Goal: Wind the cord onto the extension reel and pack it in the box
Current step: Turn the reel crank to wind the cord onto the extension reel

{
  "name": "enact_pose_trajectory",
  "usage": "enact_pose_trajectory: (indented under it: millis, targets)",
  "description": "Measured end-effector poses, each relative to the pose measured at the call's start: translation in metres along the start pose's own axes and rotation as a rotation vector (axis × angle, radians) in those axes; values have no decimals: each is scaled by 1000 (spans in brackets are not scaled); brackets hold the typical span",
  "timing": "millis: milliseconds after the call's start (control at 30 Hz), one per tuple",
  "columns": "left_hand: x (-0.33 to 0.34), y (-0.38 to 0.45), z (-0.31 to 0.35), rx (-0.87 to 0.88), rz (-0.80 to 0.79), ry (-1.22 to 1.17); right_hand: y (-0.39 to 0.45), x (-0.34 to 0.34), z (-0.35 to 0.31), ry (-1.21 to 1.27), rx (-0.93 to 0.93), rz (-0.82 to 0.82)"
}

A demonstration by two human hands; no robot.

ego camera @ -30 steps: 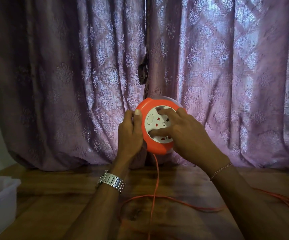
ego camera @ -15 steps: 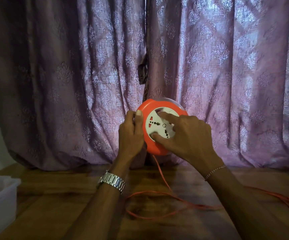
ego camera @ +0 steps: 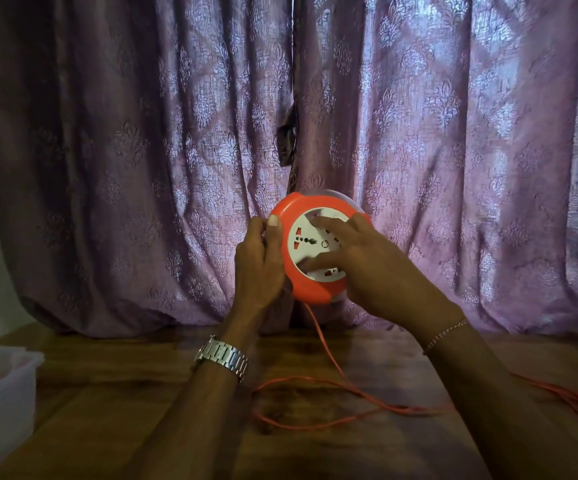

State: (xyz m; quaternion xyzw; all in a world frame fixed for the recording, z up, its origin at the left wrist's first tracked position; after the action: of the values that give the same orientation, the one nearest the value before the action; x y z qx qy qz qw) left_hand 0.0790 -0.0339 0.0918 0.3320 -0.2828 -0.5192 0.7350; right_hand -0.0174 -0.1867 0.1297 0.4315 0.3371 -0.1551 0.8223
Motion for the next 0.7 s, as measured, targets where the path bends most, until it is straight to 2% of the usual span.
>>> enact_pose_trajectory:
  millis: [300, 400, 533, 700]
  targets:
    - [3, -3, 3, 19, -19, 27, -1, 9, 4, -160, 56, 44]
    - [2, -3, 3, 24, -9, 30, -2, 12, 5, -90, 174, 95]
    - [4, -4, 6, 34, -14, 33, -2, 9, 4, -23, 373, 287]
    - [5, -3, 3, 26, -15, 41, -1, 8, 7, -105, 296, 320]
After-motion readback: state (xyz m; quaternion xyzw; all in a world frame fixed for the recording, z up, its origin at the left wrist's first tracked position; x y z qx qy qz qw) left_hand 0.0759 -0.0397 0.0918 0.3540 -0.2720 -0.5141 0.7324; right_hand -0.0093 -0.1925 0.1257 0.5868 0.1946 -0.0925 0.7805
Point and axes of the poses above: each hand's wrist, its own y-axis towards the middle knuckle, its own x-axis out of the palm, z = x × y, the point moved 1 cm from there along y, towards the middle knuckle, and after that the axes turned 6 degrees about -x, right-handed, at the moved point
